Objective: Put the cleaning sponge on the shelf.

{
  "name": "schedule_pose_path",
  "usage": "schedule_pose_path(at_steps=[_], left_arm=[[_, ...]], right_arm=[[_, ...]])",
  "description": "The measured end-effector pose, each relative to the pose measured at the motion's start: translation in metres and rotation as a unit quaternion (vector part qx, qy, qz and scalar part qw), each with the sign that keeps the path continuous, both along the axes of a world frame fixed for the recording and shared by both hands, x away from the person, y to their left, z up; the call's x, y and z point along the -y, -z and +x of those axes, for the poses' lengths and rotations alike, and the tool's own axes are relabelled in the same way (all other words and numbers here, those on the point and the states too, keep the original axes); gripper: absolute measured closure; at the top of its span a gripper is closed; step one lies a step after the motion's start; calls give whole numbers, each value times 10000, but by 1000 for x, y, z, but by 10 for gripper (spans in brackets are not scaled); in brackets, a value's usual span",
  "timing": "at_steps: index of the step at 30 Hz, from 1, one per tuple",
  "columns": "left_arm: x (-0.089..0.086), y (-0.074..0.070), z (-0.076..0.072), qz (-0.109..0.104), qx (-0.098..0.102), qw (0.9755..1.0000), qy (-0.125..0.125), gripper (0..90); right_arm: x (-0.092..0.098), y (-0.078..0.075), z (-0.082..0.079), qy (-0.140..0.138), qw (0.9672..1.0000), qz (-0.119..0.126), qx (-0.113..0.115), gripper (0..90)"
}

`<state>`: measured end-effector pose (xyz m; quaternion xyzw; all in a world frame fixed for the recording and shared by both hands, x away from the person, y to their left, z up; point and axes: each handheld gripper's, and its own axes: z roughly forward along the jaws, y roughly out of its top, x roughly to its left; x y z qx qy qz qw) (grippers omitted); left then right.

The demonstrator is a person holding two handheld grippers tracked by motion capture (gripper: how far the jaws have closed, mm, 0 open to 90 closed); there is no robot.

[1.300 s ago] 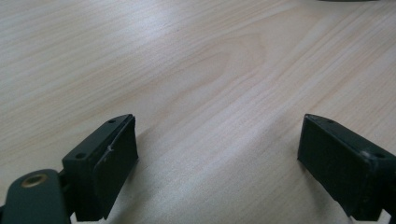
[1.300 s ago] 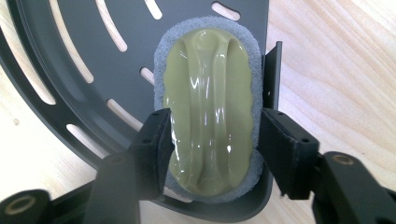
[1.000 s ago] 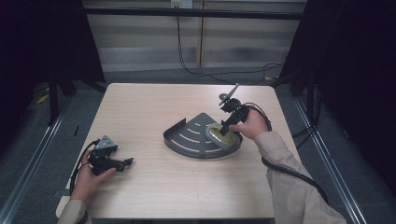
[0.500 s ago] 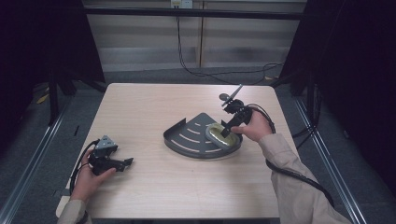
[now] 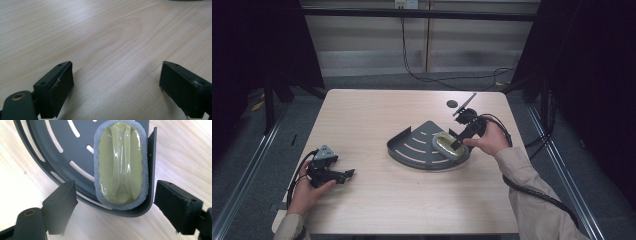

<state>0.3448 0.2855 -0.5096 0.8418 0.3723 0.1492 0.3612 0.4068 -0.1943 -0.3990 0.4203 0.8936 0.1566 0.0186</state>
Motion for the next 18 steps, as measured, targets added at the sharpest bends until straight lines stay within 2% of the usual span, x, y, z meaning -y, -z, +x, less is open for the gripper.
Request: schedule_pose_path(at_steps=[10,18], left_arm=[[0,0,0,12,33,10000,-14,116],[0,0,0,17,33,10000,-14,116]], right_arm=[[10,-4,-12,15,9999,150,31,159],[22,-3,-23,-42,9998,160,54,155]])
